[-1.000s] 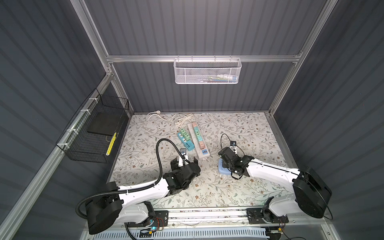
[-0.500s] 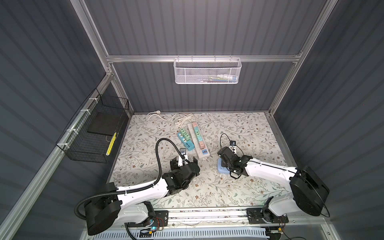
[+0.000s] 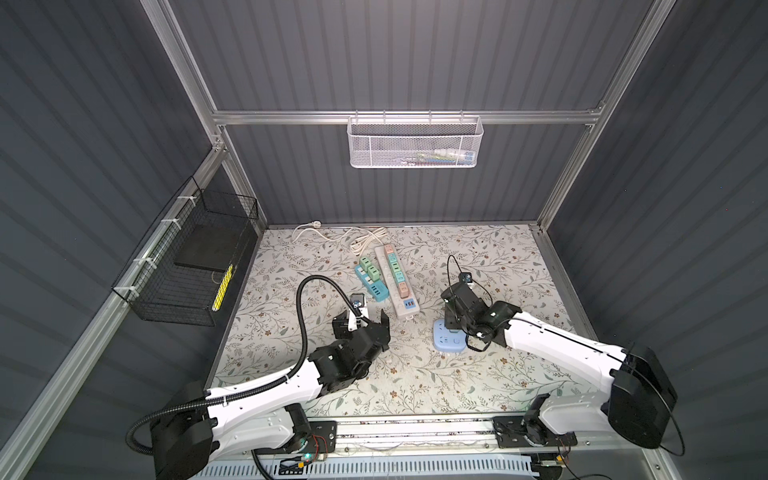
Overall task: Insert the plug
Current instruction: 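Lower teal adapter into the light-blue cube socket with right gripper, then open right gripper and raise it off the plugged teal adapter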
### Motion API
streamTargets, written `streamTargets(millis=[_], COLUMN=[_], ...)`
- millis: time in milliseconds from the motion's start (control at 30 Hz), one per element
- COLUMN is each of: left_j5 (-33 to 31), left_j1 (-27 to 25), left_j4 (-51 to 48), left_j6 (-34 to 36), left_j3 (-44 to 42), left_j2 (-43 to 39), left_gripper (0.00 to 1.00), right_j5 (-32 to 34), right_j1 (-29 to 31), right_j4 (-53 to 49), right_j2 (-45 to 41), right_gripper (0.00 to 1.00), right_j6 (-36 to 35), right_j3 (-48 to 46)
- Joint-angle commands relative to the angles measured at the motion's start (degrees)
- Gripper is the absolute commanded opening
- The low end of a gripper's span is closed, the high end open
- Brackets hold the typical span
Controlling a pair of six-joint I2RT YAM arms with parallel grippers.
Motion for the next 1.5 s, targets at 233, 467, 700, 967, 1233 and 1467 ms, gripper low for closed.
streamTargets(millis=[233,467,700,967,1233,1467], left_j5=[-0.85,-0.22,-0.19,-0.31,-0.29,-0.79], left_j1=[0.66,0.75,0.75,0.92,1.19,1.52], left_j4=[-1.61,-1.85,-1.59,-1.18,-1.29,-1.61], left_j6=[2.4,2.09,1.94,3.05,3.39,3.66], left_j3=[3.73,4.68,4.65,5.0,5.35,4.96], left_j2=[2.06,3.5,3.51,4.2,4.8,3.53], left_gripper=[1.0,1.0,1.0,1.0,1.0,1.0], right_j5=[-5.08,-5.97,-13.4,-18.53,-16.34,-15.2], right_j1=[-4.06,-4.91,-4.69,-3.84,-4.17,-7.97], right_j4=[3.16,3.4,3.49,5.19,7.11,11.57], right_j2=[-1.95,-5.06,-11.56,-19.16,-9.25,-3.78], right_gripper=[0.55,0.57,0.71,0.68,0.65,0.66], right_j6=[2.08,1.93,0.78,5.16,6.31,3.23], right_j3=[-9.56,-11.74,-14.42,-23.73,-23.56,-20.59])
